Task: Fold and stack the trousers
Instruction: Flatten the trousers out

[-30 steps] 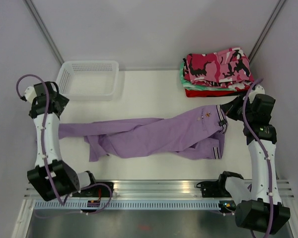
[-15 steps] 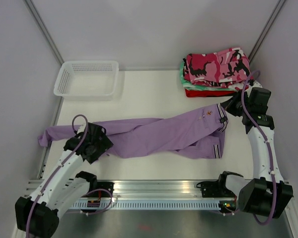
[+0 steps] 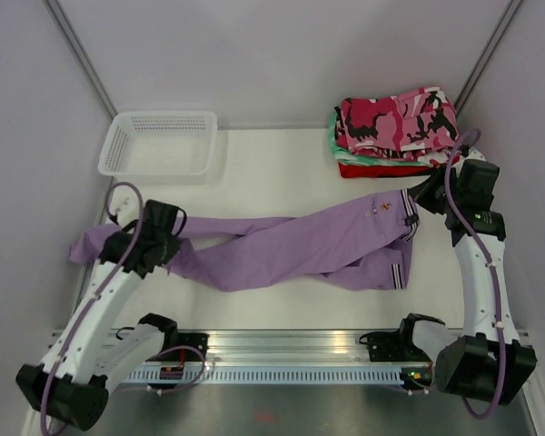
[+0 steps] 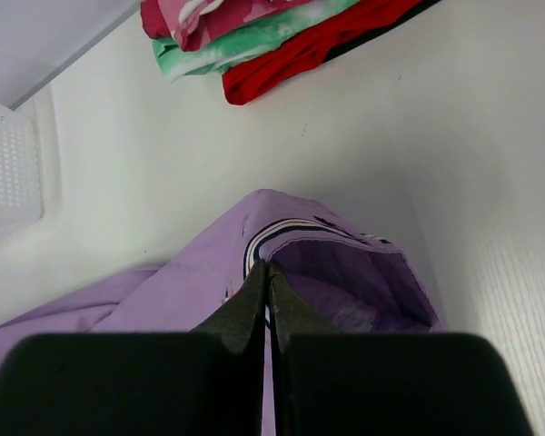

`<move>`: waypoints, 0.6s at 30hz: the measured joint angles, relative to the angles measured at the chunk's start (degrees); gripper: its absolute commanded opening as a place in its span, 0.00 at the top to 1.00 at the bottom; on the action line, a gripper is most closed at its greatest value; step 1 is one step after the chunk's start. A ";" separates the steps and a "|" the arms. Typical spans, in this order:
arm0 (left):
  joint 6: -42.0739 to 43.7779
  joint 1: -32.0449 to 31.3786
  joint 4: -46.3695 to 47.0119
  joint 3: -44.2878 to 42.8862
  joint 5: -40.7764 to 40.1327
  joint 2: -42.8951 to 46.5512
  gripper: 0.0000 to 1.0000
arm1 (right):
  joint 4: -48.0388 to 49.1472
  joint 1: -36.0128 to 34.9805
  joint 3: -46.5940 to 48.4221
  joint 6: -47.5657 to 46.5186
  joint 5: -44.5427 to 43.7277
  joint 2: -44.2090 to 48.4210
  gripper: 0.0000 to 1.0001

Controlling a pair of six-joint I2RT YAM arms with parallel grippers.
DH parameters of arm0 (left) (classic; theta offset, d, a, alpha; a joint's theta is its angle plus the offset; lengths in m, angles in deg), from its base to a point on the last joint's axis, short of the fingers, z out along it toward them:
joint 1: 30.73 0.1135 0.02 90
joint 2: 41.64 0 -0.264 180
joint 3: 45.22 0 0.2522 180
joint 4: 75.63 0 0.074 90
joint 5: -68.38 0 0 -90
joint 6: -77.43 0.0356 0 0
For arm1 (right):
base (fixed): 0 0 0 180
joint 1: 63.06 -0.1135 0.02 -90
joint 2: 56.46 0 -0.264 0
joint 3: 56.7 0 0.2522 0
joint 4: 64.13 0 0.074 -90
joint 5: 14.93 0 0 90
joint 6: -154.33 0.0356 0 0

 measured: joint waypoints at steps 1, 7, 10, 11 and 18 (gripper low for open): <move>0.46 0.00 -1.03 -4.76 -1.79 1.79 0.98 | -0.61 0.00 0.87 0.07 -0.02 -0.02 1.00; 5.29 0.11 -1.40 -33.81 -17.94 6.60 0.98 | -2.49 0.00 10.05 0.81 -1.99 -0.66 1.00; 8.35 0.76 0.09 -38.38 -24.92 6.51 0.98 | -2.19 0.07 15.52 1.09 -3.91 -2.49 1.00; 9.84 1.11 0.96 -38.93 -26.64 5.99 0.98 | -1.81 0.11 17.18 1.09 -4.09 -3.50 1.00; 15.45 3.45 4.20 -38.95 -30.45 0.83 0.98 | -1.16 0.22 16.26 1.01 -5.07 -5.51 1.00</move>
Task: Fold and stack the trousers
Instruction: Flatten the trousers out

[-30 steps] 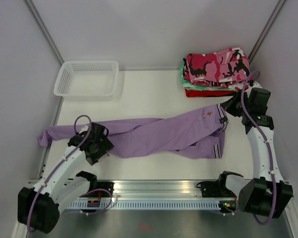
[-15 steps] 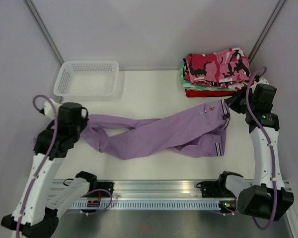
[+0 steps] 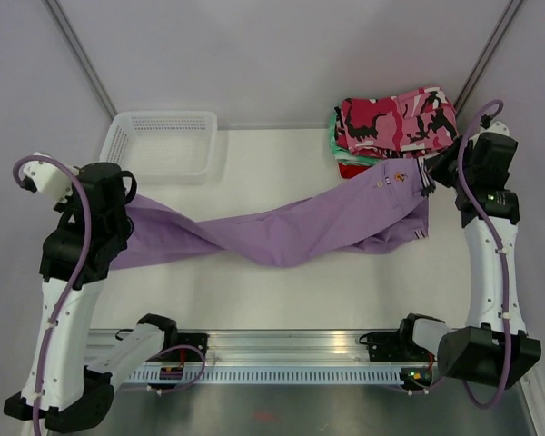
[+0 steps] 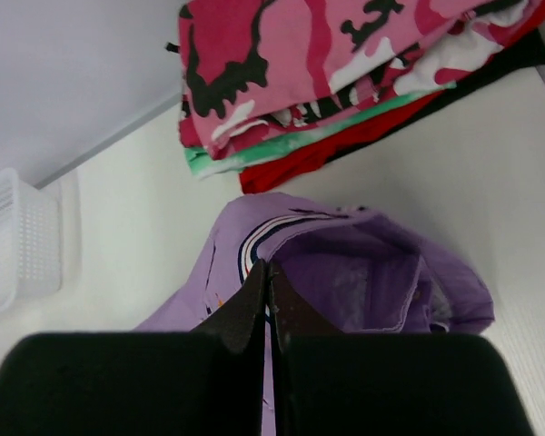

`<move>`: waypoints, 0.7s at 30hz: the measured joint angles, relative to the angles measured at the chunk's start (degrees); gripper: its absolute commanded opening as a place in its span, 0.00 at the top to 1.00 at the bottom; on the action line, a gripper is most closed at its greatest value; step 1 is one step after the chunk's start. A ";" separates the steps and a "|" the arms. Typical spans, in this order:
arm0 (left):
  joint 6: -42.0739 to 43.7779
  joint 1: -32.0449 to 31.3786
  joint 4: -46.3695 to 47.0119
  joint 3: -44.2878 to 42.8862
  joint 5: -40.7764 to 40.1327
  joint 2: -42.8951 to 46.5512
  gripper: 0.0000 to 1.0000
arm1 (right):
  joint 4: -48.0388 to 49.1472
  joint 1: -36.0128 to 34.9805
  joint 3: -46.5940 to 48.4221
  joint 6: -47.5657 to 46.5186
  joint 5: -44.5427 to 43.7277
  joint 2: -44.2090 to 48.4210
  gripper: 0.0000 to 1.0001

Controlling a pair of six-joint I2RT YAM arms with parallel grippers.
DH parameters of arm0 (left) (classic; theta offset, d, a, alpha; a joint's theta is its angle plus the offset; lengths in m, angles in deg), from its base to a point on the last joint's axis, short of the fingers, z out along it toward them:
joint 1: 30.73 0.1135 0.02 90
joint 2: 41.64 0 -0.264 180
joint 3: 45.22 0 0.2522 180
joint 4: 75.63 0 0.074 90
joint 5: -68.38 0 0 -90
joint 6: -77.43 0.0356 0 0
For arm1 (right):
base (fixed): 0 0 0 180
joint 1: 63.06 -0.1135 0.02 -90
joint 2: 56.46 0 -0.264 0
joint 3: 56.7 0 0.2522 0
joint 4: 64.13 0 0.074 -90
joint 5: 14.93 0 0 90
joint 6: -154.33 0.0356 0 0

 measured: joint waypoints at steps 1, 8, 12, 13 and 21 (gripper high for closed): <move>-0.26 0.37 -0.61 0.92 -0.13 -0.04 0.98 | -0.09 0.00 -1.11 -0.24 -0.68 0.15 1.00; -1.77 11.89 -4.24 16.50 4.46 3.56 0.98 | -4.33 0.04 -5.77 -2.21 -6.84 1.14 1.00; 1.64 21.86 -1.79 16.83 8.83 2.34 0.98 | -9.84 0.07 -5.27 -2.27 -12.17 5.01 1.00; 2.45 23.52 -1.22 16.55 9.70 2.23 0.98 | -11.52 0.07 -5.33 -2.25 -13.44 7.10 1.00; 7.89 29.53 4.35 8.83 14.80 -3.93 0.98 | -23.56 0.04 -2.19 -1.68 -15.96 20.83 1.00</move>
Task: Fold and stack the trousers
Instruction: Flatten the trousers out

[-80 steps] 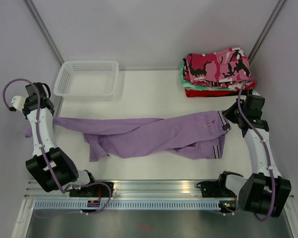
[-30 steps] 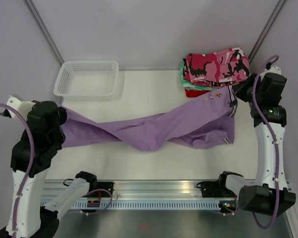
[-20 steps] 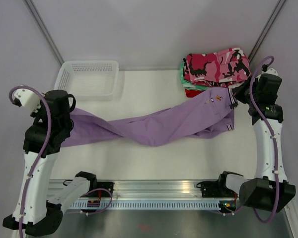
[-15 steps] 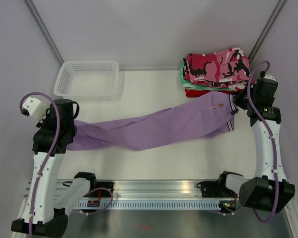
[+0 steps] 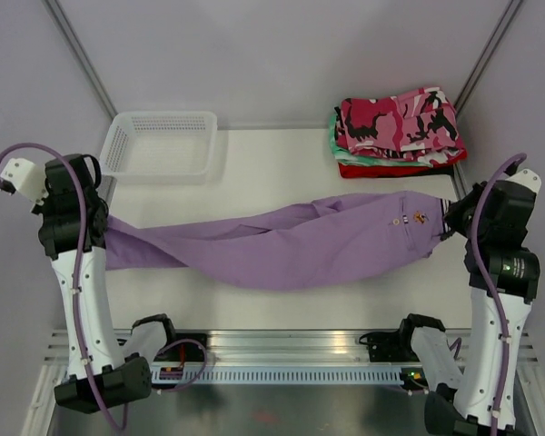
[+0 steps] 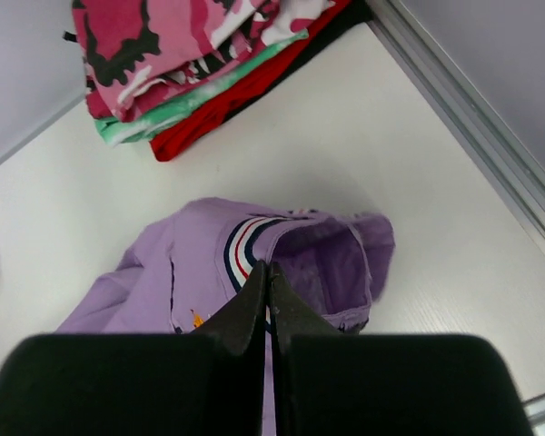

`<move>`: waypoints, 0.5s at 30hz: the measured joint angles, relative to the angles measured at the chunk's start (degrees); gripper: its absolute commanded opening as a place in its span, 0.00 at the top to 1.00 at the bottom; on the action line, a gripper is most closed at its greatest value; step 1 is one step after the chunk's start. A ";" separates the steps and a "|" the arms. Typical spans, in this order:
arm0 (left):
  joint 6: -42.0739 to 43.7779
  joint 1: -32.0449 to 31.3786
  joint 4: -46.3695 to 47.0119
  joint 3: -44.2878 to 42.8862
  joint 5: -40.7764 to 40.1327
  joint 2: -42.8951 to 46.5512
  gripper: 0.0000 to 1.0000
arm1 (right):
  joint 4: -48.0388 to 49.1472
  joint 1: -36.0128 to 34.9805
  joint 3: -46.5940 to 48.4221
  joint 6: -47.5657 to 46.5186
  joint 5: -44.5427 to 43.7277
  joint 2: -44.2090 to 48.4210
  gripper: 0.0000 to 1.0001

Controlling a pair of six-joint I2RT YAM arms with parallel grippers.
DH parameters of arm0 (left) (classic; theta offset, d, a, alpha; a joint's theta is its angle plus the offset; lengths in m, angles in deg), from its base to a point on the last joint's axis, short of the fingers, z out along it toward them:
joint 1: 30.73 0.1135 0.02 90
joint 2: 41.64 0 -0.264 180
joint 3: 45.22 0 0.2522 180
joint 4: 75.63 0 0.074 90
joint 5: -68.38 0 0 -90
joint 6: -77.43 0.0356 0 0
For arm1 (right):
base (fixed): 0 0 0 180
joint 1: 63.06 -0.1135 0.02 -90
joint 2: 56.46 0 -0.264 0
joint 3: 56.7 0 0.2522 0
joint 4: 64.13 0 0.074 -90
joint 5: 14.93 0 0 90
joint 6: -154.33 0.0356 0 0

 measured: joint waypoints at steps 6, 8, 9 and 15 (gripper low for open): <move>3.26 3.17 6.99 -14.03 4.90 -11.56 0.98 | 5.90 0.02 10.03 -0.42 4.22 -16.65 1.00; 3.21 4.83 8.96 -16.31 6.16 -15.82 0.98 | 10.32 0.02 12.90 -0.44 5.01 -25.59 1.00; 3.19 5.51 9.40 -17.16 6.88 -18.23 0.98 | 12.41 0.04 13.79 -0.57 5.29 -30.05 1.00; 3.23 6.75 10.47 -15.76 10.19 -32.89 0.98 | 14.03 1.64 22.99 -2.36 9.29 -55.89 1.00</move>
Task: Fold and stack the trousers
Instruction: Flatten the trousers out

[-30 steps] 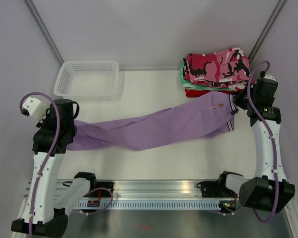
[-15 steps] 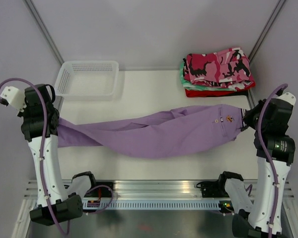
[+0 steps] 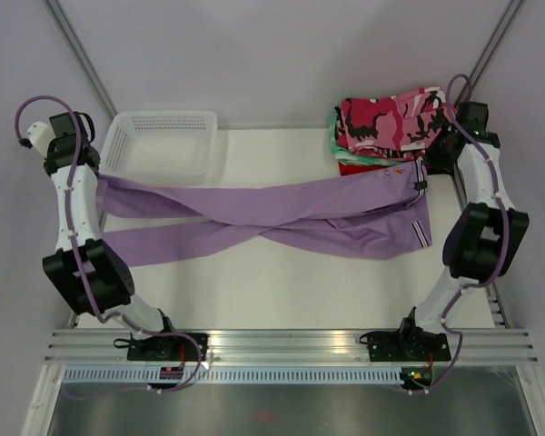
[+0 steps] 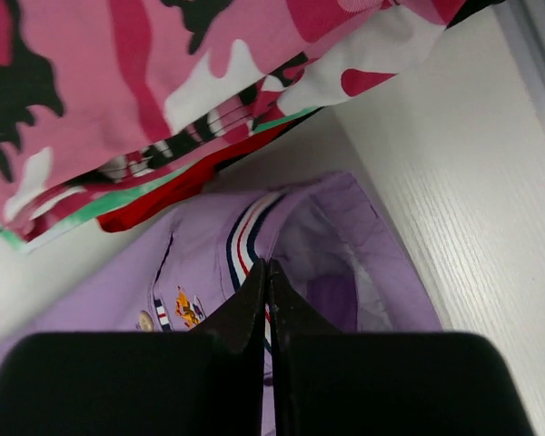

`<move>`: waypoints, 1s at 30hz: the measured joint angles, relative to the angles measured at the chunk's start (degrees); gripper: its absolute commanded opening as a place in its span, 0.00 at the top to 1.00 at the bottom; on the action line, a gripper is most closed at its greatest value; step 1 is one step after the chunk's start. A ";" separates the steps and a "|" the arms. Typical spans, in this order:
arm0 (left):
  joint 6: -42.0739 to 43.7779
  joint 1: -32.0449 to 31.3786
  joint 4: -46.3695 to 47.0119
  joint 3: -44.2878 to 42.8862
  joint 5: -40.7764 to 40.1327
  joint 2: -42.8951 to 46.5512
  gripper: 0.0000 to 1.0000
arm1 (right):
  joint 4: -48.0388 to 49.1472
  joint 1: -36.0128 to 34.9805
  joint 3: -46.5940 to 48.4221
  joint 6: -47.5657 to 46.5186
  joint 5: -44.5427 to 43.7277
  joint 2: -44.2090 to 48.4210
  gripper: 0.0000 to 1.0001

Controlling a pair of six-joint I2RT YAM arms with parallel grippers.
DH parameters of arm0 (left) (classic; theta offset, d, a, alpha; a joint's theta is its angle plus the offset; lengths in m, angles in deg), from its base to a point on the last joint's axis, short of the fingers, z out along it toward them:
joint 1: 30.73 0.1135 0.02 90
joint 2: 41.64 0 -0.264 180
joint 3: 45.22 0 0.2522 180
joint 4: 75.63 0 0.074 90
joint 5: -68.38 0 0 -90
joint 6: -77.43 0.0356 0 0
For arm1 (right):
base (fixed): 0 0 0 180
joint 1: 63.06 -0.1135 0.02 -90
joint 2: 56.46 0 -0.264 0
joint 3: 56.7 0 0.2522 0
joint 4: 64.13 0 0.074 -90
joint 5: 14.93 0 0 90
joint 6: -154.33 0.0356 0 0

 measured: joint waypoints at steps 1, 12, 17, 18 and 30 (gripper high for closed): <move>0.00 0.00 -0.11 0.63 0.31 -1.73 0.98 | -0.07 0.20 1.22 -0.28 0.48 -2.56 1.00; 4.37 0.04 -1.55 -0.07 5.73 -6.78 0.00 | 1.66 0.74 8.11 -6.23 9.86 -7.91 0.02; 10.08 -5.33 -2.67 7.52 17.66 6.95 0.01 | 3.34 0.79 -4.92 -6.51 10.05 8.63 0.02; 10.99 -10.10 -3.06 9.60 19.10 11.76 0.02 | 4.33 0.79 -9.57 -5.88 10.03 14.10 0.02; 6.38 -73.29 7.69 33.31 27.96 19.21 0.12 | 1.68 0.63 -49.99 2.32 12.96 45.33 0.14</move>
